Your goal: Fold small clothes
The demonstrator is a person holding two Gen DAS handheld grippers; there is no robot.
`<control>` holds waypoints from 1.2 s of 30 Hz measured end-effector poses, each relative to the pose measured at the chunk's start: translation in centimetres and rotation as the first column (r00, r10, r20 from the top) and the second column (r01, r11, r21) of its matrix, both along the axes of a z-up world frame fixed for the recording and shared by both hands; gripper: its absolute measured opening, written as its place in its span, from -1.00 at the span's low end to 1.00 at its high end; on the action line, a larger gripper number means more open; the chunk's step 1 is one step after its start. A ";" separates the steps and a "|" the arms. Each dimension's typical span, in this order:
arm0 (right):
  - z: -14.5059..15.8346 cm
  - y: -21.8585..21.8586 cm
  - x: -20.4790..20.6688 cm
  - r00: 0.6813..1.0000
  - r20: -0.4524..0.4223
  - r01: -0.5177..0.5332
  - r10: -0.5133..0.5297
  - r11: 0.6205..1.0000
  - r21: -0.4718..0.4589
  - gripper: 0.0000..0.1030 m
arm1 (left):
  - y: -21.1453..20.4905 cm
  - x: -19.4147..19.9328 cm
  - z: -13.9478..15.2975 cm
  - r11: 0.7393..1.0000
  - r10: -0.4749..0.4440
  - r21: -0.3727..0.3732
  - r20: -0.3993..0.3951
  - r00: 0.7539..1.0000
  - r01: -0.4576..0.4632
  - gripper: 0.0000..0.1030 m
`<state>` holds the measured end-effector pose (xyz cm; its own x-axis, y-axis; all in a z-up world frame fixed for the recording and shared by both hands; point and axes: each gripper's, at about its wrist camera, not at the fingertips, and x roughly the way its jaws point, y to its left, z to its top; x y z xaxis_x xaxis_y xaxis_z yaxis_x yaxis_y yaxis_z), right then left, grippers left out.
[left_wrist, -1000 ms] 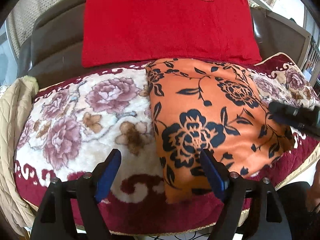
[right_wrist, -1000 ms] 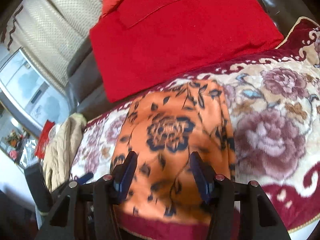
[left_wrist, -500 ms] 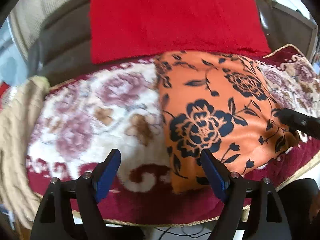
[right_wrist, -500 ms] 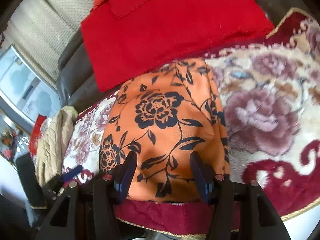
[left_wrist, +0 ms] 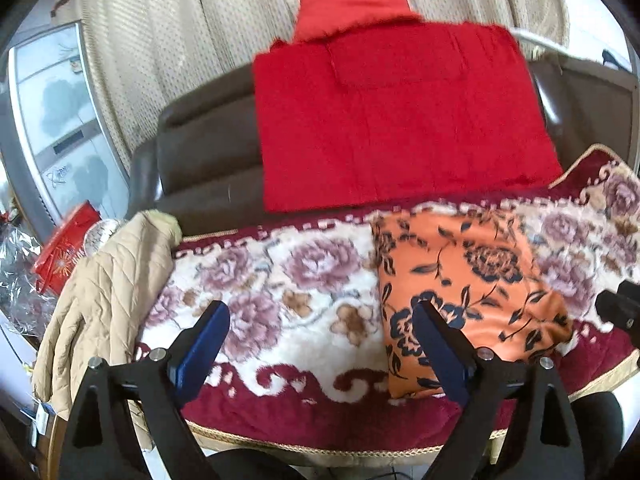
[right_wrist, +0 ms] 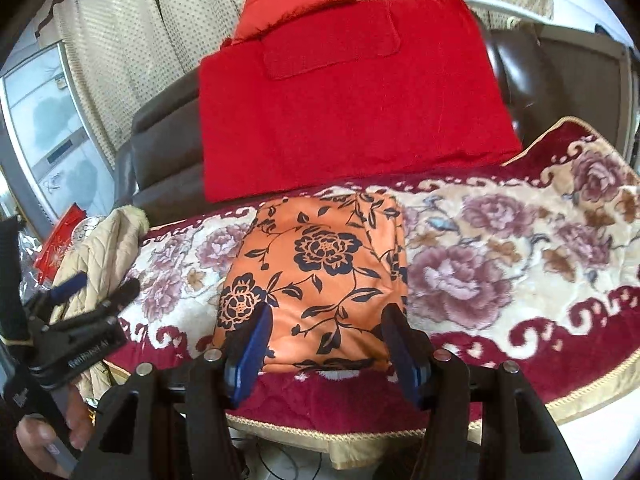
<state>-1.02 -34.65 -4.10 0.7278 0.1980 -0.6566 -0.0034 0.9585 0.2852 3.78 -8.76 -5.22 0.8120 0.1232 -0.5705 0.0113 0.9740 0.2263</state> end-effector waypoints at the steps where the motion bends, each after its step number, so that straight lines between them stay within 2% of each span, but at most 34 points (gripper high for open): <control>1: 0.5 0.0 -0.4 1.000 0.006 -0.002 0.002 1.000 0.000 0.19 | 0.1 -0.5 0.5 1.000 -0.001 -0.009 0.013 1.000 0.001 0.80; 9: 3.7 1.4 -2.8 0.999 0.053 -0.001 0.005 0.998 -0.063 0.29 | 1.1 -2.8 4.1 0.999 0.021 -0.029 0.093 0.995 -0.019 0.80; 19: 6.9 2.8 -4.2 0.995 0.096 0.015 -0.007 0.996 -0.086 0.30 | 2.4 -4.9 7.4 0.997 0.067 -0.043 0.162 0.985 -0.061 0.81; 25: 8.2 4.1 -5.1 0.994 0.112 0.020 -0.006 0.993 -0.119 0.31 | 3.3 -6.5 9.1 0.996 0.076 -0.060 0.204 0.976 -0.065 0.81; 36: 9.9 6.1 -6.5 0.991 0.130 0.022 -0.006 0.992 -0.123 0.31 | 4.2 -9.6 11.4 0.997 0.059 -0.072 0.259 0.964 -0.042 0.81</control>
<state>-7.48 -28.59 5.81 0.8102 0.1099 -0.5757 -0.0185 0.9866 0.1622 -5.80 -4.52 6.23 0.9272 0.1378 -0.3482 -0.0895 0.9844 0.1512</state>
